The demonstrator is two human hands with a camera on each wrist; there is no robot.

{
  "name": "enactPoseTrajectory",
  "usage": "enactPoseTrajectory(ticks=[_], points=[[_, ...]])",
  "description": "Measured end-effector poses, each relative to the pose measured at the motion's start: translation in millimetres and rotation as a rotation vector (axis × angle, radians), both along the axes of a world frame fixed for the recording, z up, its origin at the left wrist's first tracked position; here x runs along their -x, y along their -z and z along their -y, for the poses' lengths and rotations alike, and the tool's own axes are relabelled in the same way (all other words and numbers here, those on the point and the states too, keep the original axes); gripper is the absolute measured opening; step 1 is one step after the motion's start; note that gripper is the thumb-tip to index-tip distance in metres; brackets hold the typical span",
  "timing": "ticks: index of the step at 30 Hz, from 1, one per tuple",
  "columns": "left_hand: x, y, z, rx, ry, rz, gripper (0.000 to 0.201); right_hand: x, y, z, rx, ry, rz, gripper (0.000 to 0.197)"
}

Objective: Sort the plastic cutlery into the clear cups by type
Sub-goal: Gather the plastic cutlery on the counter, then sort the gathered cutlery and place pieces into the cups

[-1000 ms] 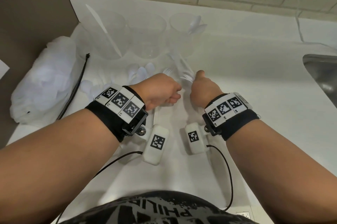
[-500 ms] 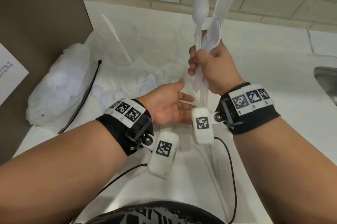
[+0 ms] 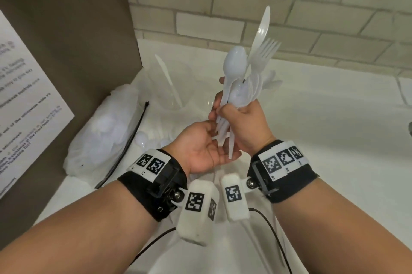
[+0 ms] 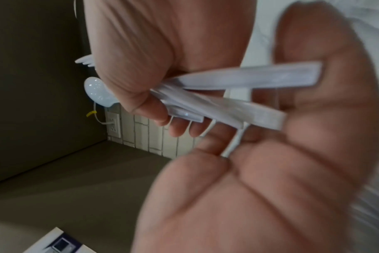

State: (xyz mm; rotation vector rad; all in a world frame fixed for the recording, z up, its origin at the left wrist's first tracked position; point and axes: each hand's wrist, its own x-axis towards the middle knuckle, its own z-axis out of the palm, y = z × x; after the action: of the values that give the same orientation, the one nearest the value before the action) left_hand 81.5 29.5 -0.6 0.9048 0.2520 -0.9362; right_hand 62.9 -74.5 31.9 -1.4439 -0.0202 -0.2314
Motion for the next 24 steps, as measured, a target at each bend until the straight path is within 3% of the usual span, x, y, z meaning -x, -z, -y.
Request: enactPoseTrajectory(ticks=[4, 9, 19, 21, 24], points=[[0.0, 0.4, -3.2, 0.036, 0.067, -0.057, 0.039, -2.0, -1.3, -5.4, -0.019, 0.037, 0.008, 0.039], [-4.6, -8.6, -3.9, 0.085, -0.142, -0.008, 0.031, -2.6, 1.3, -7.2, 0.085, 0.070, 0.030, 0.036], [-6.4, -17.5, -10.4, 0.030, -0.238, 0.041, 0.030, -4.4, 3.2, -10.3, 0.139, -0.024, 0.015, 0.037], [-5.8, -16.6, -10.8, 0.010, -0.260, 0.038, 0.031, -7.0, 4.0, -13.0, 0.146, 0.000, -0.005, 0.029], [-4.1, -19.8, -17.8, -0.169, -0.179, 0.039, 0.044, -11.2, 1.0, -12.8, 0.111, 0.041, -0.015, 0.010]])
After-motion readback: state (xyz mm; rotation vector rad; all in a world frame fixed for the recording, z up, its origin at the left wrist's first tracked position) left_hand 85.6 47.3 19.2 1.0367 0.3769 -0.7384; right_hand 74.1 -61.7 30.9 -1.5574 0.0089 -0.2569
